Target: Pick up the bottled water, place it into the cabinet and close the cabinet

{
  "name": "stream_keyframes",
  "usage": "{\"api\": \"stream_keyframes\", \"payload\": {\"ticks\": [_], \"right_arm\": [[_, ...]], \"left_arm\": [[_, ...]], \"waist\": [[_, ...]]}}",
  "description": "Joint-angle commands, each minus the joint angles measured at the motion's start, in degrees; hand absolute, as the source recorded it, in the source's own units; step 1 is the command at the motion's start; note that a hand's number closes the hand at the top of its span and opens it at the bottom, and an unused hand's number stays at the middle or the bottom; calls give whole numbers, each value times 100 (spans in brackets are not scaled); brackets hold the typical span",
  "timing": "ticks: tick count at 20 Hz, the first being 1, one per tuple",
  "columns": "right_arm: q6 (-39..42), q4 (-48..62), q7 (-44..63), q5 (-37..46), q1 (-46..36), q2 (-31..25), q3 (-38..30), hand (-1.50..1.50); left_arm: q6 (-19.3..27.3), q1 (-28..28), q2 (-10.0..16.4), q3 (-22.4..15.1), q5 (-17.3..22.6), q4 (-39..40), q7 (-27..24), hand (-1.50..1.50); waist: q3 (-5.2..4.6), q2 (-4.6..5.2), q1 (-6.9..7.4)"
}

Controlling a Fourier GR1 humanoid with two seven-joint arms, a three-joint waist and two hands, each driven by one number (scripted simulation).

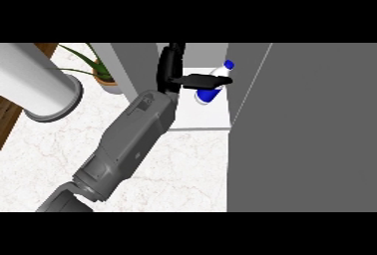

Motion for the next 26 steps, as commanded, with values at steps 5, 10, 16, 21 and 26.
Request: {"api": "stream_keyframes", "payload": {"ticks": [5, 10, 16, 21, 26], "right_arm": [[-120, -549, 343, 22, 47, 227, 256, -150], [-163, -513, 426, -46, -154, 32, 91, -150], [-515, -962, 868, -209, -210, -65, 178, -150], [30, -1004, 758, -188, 67, -259, 501, -150], [402, -1079, 1028, 265, -133, -678, 1078, 150]], "left_arm": [[360, 1197, -3, -770, 36, -2003, 637, -150], [591, 2085, 67, -1134, -200, -3300, 679, -150], [791, 3176, 447, -1663, -382, -4797, 1095, -150], [628, 4168, 795, -1786, -306, -5704, 1067, -150], [709, 4903, 1132, -2067, -470, -6367, 1008, -150]], "waist": [[4, -44, 164], [4, -27, 181], [0, -8, 212], [-2, -4, 149], [-6, 2, 207]]}}
